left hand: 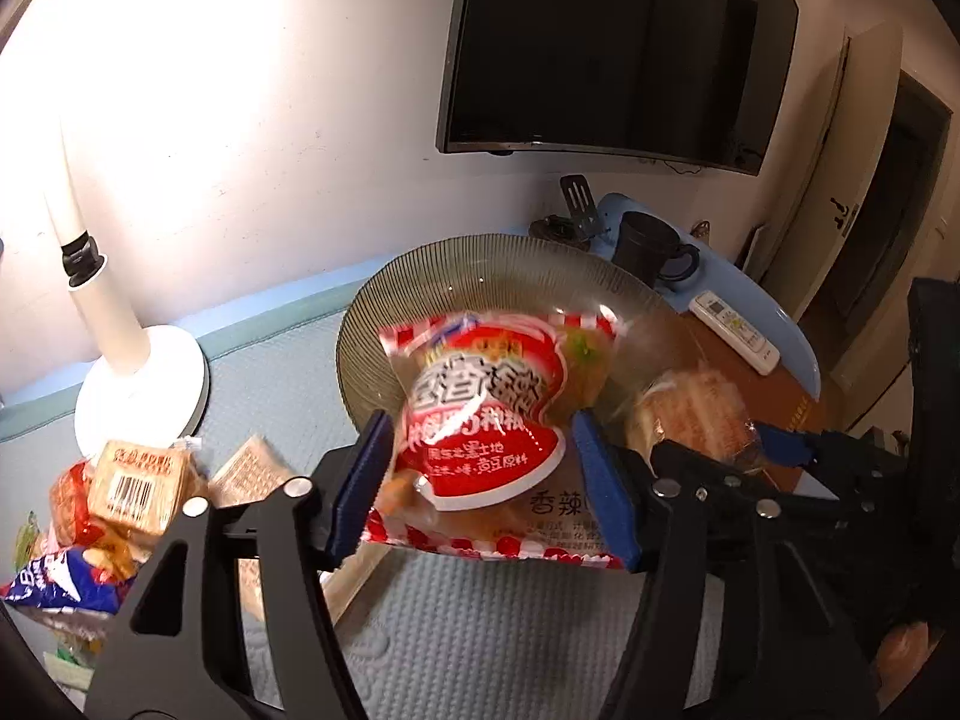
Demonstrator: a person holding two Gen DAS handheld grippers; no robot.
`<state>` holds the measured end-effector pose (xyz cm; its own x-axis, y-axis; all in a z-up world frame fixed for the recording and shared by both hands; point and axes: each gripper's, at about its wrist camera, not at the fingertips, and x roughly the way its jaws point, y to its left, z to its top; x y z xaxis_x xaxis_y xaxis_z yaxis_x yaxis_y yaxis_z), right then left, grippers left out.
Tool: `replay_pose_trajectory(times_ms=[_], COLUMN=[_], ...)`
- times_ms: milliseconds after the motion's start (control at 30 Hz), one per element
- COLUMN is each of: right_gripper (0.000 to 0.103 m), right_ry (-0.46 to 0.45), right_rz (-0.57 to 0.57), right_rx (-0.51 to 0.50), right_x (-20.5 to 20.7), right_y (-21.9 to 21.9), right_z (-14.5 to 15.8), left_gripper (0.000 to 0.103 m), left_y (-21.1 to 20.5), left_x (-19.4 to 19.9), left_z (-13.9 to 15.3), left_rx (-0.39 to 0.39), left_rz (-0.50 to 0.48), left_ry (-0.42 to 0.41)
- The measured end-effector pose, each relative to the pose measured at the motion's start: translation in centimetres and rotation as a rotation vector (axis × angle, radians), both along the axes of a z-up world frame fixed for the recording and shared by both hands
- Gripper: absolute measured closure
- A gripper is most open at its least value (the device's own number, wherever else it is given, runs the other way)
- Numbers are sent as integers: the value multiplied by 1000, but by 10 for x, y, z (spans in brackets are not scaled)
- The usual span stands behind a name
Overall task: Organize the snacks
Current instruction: 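Carry both bread bags into the brown glass bowl and open both tools, then move both open tools back toward the snack pile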
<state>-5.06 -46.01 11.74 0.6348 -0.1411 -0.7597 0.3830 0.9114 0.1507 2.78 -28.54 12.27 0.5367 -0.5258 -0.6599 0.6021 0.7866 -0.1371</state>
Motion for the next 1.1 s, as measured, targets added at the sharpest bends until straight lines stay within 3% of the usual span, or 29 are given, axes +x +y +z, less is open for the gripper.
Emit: replay_pose_trajectory(times_ms=[33, 133, 300, 600, 867, 1000, 1100], right_gripper=[33, 33, 33, 19, 6, 6, 5], right_ry=[-6, -22, -61, -131, -158, -126, -87], right_rz=[-4, -15, 26, 219, 391, 402, 426], right_rx=[6, 27, 103, 45, -80, -169, -147], right_x=[-1, -12, -29, -41, -20, 1, 13], right_y=[-3, -5, 9, 95, 187, 215, 220], right_z=[-1, -1, -3, 13, -8, -38, -55], left_gripper=[20, 21, 21, 21, 19, 19, 19], left_y=[-1, 12, 53, 157, 285, 342, 373], left_x=[5, 7, -17, -71, -85, -76, -65], left_z=[0, 4, 20, 47, 37, 4, -28], left_rx=[0, -34, -53, -98, -71, 13, 59], left_rz=[22, 20, 45, 149, 442, 624, 714], left_ry=[-1, 4, -59, -145, -166, -129, -61])
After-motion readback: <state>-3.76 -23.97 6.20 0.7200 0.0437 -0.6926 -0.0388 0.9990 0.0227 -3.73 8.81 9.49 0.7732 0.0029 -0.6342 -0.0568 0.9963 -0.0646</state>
